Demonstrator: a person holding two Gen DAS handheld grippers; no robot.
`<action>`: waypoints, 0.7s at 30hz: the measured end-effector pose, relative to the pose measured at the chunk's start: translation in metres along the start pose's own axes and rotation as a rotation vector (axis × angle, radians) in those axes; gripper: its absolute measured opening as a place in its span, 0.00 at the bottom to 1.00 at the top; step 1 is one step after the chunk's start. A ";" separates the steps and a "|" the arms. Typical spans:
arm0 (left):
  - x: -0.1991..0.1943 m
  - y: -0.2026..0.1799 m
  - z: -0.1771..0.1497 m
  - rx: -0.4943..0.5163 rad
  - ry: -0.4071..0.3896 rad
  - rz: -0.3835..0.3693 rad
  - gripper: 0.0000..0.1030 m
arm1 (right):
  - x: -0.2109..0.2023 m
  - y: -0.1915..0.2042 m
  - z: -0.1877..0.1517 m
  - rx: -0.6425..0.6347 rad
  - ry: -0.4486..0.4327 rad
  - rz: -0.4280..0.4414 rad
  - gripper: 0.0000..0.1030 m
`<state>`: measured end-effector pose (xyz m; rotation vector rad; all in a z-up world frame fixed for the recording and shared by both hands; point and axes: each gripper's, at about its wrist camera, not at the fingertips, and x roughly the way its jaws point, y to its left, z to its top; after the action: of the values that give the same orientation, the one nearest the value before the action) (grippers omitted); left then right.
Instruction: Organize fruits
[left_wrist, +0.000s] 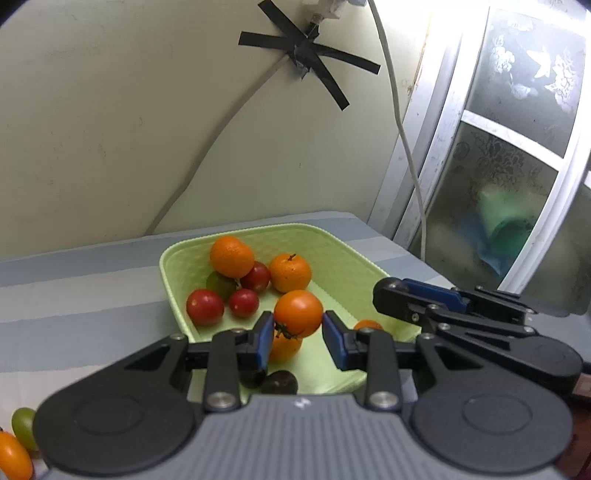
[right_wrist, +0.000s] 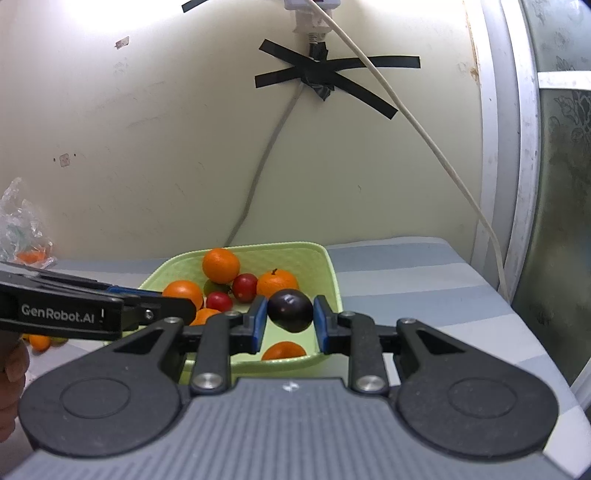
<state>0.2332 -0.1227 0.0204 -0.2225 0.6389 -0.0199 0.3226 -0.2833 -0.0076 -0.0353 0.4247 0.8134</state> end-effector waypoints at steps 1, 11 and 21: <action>0.002 -0.001 0.000 0.005 0.004 0.005 0.29 | 0.001 0.000 0.000 0.001 0.002 -0.001 0.29; -0.001 -0.008 0.000 0.053 -0.030 0.061 0.48 | 0.007 0.001 -0.002 -0.018 -0.017 -0.011 0.43; -0.119 0.054 -0.016 -0.086 -0.212 0.106 0.47 | -0.016 0.002 -0.006 -0.013 -0.145 -0.021 0.43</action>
<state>0.1251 -0.0625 0.0668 -0.2700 0.4399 0.1317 0.3092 -0.2940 -0.0069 0.0073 0.2816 0.7930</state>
